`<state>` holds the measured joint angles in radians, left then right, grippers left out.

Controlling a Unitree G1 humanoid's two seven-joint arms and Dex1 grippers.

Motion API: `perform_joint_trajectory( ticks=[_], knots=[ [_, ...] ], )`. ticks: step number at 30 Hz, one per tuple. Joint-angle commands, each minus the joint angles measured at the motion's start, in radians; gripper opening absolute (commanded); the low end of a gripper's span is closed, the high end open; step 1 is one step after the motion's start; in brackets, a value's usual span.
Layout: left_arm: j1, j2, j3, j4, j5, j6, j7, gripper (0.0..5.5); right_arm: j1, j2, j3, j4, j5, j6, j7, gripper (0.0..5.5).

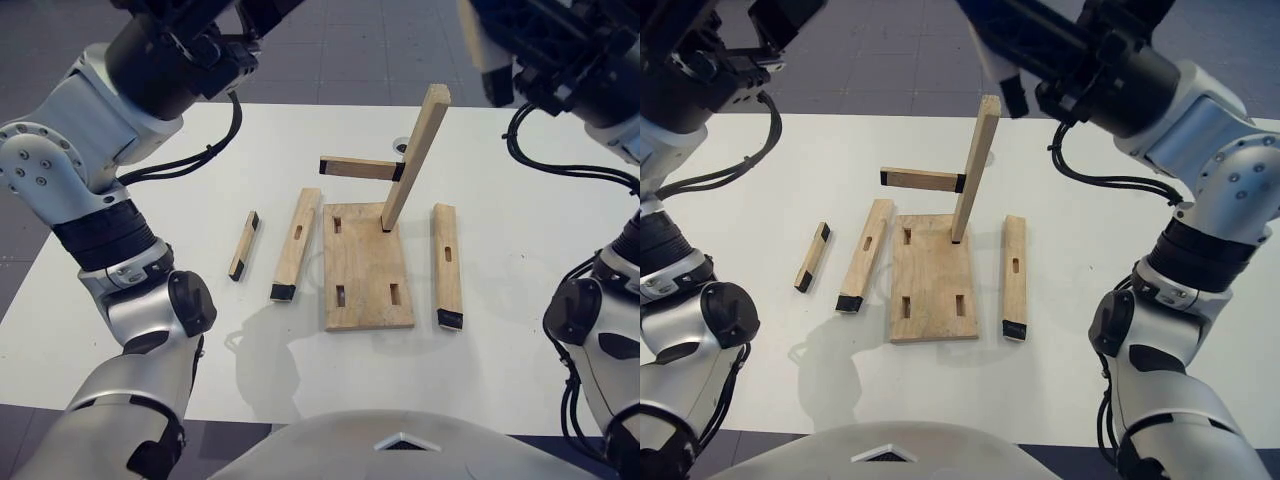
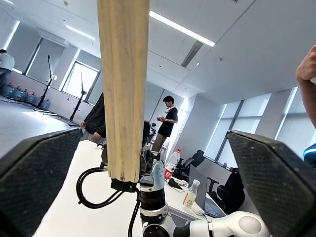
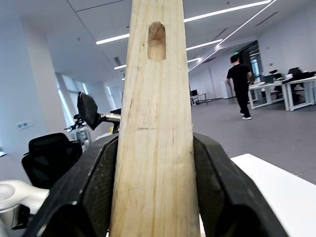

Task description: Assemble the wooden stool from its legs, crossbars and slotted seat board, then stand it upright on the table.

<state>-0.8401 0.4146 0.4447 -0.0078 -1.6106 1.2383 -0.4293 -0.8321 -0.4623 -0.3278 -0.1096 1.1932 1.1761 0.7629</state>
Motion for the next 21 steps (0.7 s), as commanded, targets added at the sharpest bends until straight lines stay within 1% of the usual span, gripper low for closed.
perform_joint_trajectory(
  ticks=[1,6,10,16,18,21],
  knots=[
    [0.008,0.048,-0.028,0.012,-0.026,0.003,-0.045,5.5,-0.026,-0.024,0.085,0.008,-0.011,0.001,0.08,2.05],
    [0.026,0.078,-0.068,0.024,-0.019,-0.004,-0.073,5.5,-0.061,-0.004,0.152,0.013,-0.03,-0.021,0.106,2.05],
    [0.043,0.048,-0.109,-0.01,-0.006,-0.042,-0.048,5.5,-0.074,0.04,0.209,0.002,-0.053,-0.058,0.105,2.05],
    [0.069,0.018,-0.158,-0.074,-0.039,-0.085,0.004,5.5,-0.054,0.079,0.255,-0.02,-0.076,-0.085,0.1,2.05],
    [0.077,0.022,-0.168,-0.087,-0.05,-0.091,0.019,5.11,-0.052,0.075,0.257,-0.018,-0.079,-0.086,0.1,2.05],
    [0.092,0.028,-0.174,-0.098,-0.065,-0.105,0.028,4.66,-0.047,0.072,0.259,-0.021,-0.081,-0.086,0.101,2.05]
  ],
)
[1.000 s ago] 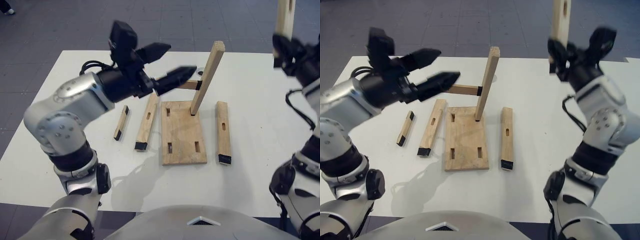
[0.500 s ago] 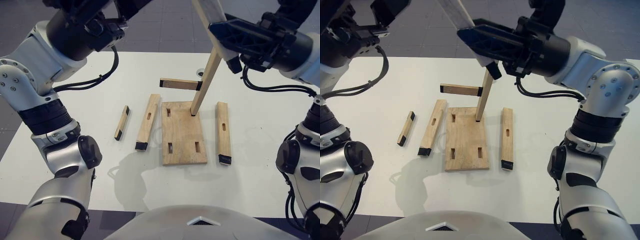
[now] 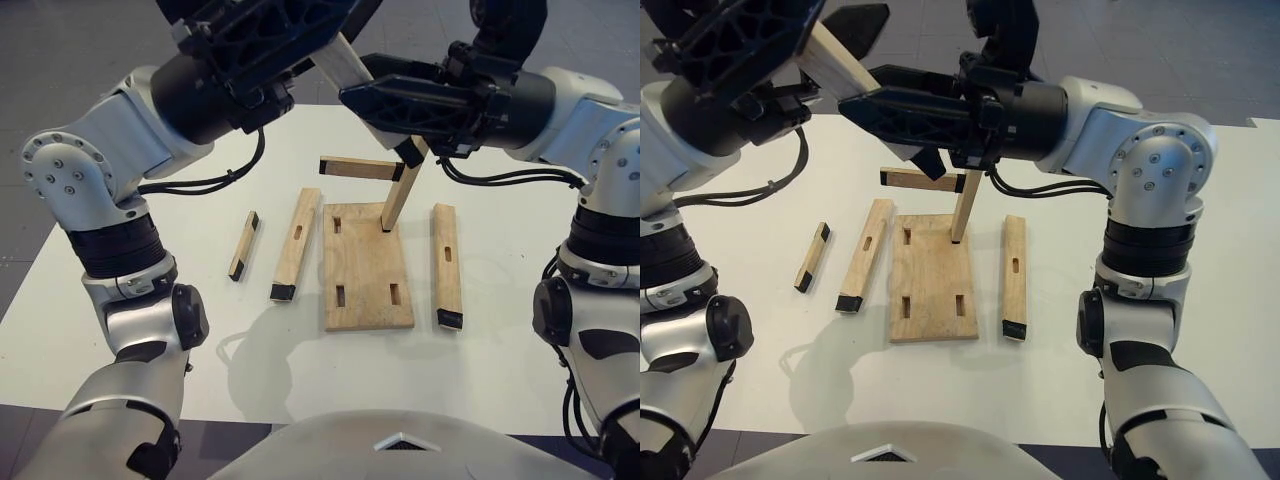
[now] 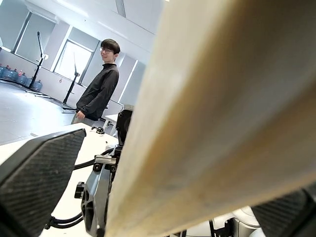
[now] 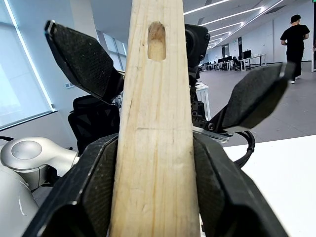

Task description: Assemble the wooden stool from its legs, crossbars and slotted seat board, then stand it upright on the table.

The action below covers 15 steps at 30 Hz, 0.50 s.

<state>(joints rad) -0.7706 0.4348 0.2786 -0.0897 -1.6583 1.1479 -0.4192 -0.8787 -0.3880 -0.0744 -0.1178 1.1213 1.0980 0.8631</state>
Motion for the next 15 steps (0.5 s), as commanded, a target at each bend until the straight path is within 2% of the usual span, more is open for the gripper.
perform_joint_trajectory(
  ticks=[1,12,15],
  knots=[
    [0.025,0.009,-0.01,-0.018,-0.024,-0.021,0.023,4.45,0.001,-0.003,0.007,-0.014,-0.01,-0.008,0.001,2.05],
    [0.03,0.023,-0.027,-0.034,-0.074,-0.06,0.062,2.73,0.01,-0.024,0.013,-0.01,-0.018,-0.008,0.015,2.05],
    [0.036,0.028,-0.029,-0.04,-0.065,-0.071,0.058,2.63,0.007,-0.024,0.008,-0.005,-0.023,-0.011,0.013,2.05]
  ],
)
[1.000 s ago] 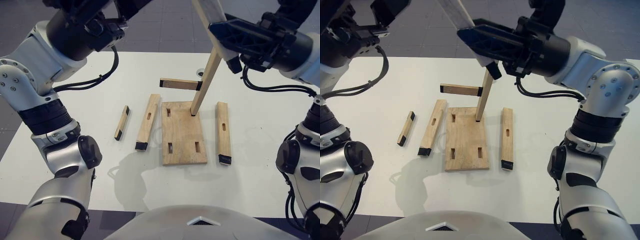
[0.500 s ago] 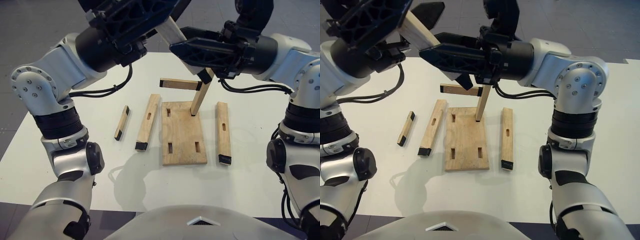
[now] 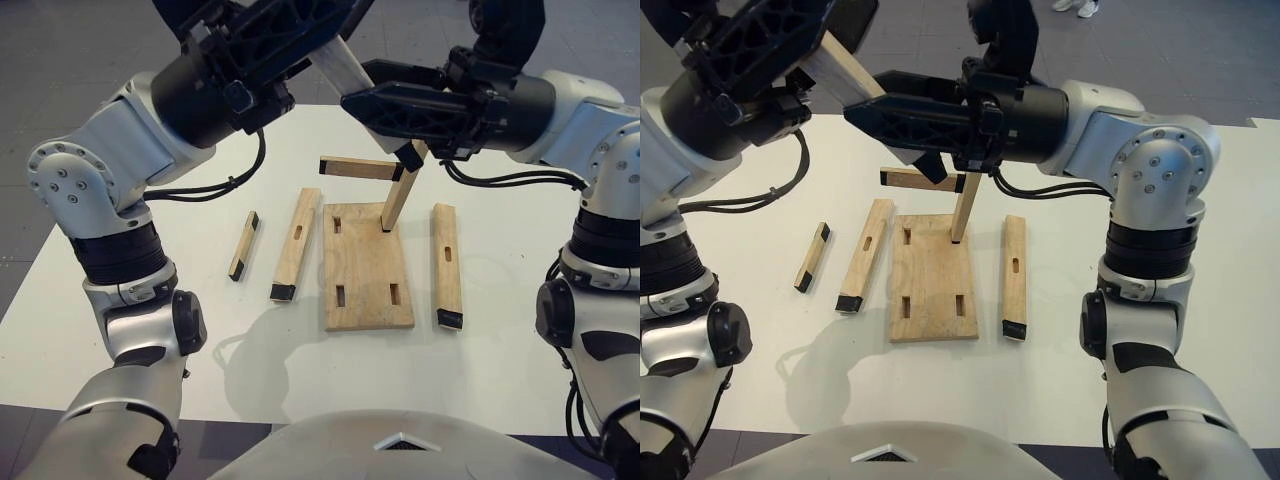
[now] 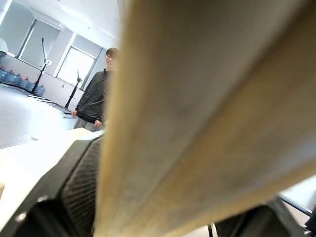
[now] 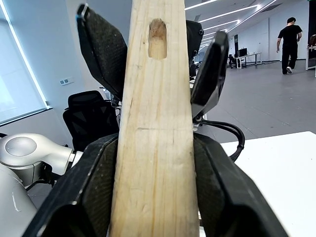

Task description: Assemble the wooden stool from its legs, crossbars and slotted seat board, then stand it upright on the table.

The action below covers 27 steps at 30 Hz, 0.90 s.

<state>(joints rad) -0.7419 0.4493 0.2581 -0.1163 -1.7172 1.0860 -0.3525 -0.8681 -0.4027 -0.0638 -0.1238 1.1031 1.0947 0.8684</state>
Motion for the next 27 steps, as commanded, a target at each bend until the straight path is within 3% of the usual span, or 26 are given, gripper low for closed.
perform_joint_trajectory(
  ticks=[1,8,16,22,27],
  knots=[
    [0.009,0.014,-0.008,-0.015,-0.001,-0.014,-0.01,2.61,-0.003,-0.009,-0.004,0.001,-0.006,-0.008,0.008,2.05],
    [0.024,0.019,-0.015,-0.02,-0.008,-0.024,-0.02,2.54,0.001,-0.027,0.027,-0.007,-0.061,-0.036,0.01,2.05],
    [0.043,0.039,-0.026,-0.028,0.01,-0.017,-0.049,2.28,-0.024,-0.056,0.025,0.049,-0.101,-0.044,0.026,3.69],
    [0.075,0.103,-0.023,-0.04,0.152,-0.035,-0.163,2.05,-0.022,-0.133,0.003,0.052,-0.124,-0.057,0.071,4.87],
    [0.07,0.174,-0.006,0.0,0.325,-0.094,-0.291,2.05,0.146,-0.275,-0.006,-0.113,-0.11,-0.029,0.163,5.1]
  ],
)
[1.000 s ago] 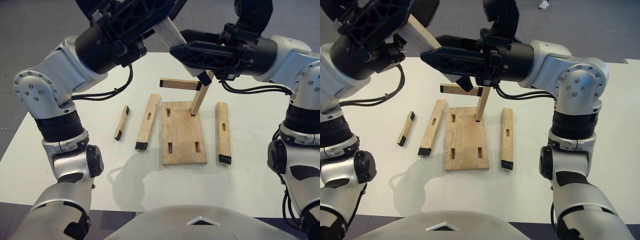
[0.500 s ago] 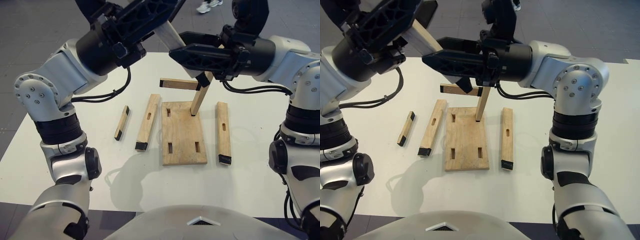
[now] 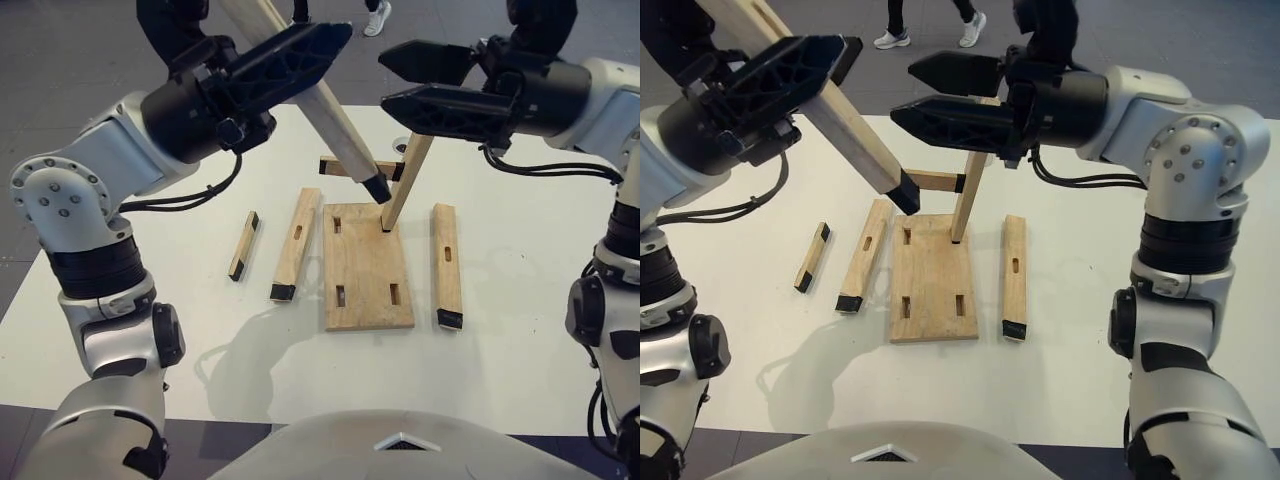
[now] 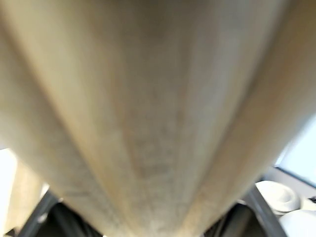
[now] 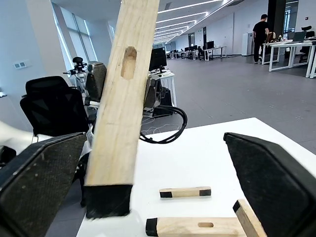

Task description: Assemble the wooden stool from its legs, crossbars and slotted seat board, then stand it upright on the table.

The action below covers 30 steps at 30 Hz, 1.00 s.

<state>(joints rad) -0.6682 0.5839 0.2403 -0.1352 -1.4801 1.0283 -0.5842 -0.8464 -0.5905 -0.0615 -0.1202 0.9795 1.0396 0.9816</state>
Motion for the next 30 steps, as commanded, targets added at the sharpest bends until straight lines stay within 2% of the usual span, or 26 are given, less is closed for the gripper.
perform_joint_trajectory(
  ticks=[1,3,6,9,13,20,30],
  knots=[
    [0.001,0.05,0.015,0.018,0.108,-0.043,-0.073,2.05,0.195,-0.117,0.005,-0.18,0.024,0.04,0.063,5.1],
    [0.011,0.06,0.026,0.012,0.14,-0.056,-0.09,2.05,0.355,-0.18,0.059,-0.327,0.025,0.054,0.096,5.1],
    [0.014,0.058,0.025,0.012,0.195,-0.08,-0.093,2.05,0.538,-0.271,0.194,-0.46,-0.081,-0.002,0.138,5.1],
    [0.002,0.047,-0.017,0.026,0.313,-0.128,-0.09,2.05,0.612,-0.309,0.339,-0.446,-0.235,-0.105,0.168,5.1],
    [-0.002,0.018,-0.039,0.009,0.376,-0.168,-0.112,2.05,0.631,-0.299,0.466,-0.379,-0.385,-0.212,0.183,5.1],
    [0.021,0.016,-0.029,-0.025,0.375,-0.159,-0.153,2.05,0.578,-0.277,0.513,-0.255,-0.501,-0.303,0.225,5.1],
    [0.033,0.008,-0.021,-0.045,0.362,-0.152,-0.151,2.05,0.588,-0.254,0.548,-0.215,-0.585,-0.351,0.24,5.1]
  ],
)
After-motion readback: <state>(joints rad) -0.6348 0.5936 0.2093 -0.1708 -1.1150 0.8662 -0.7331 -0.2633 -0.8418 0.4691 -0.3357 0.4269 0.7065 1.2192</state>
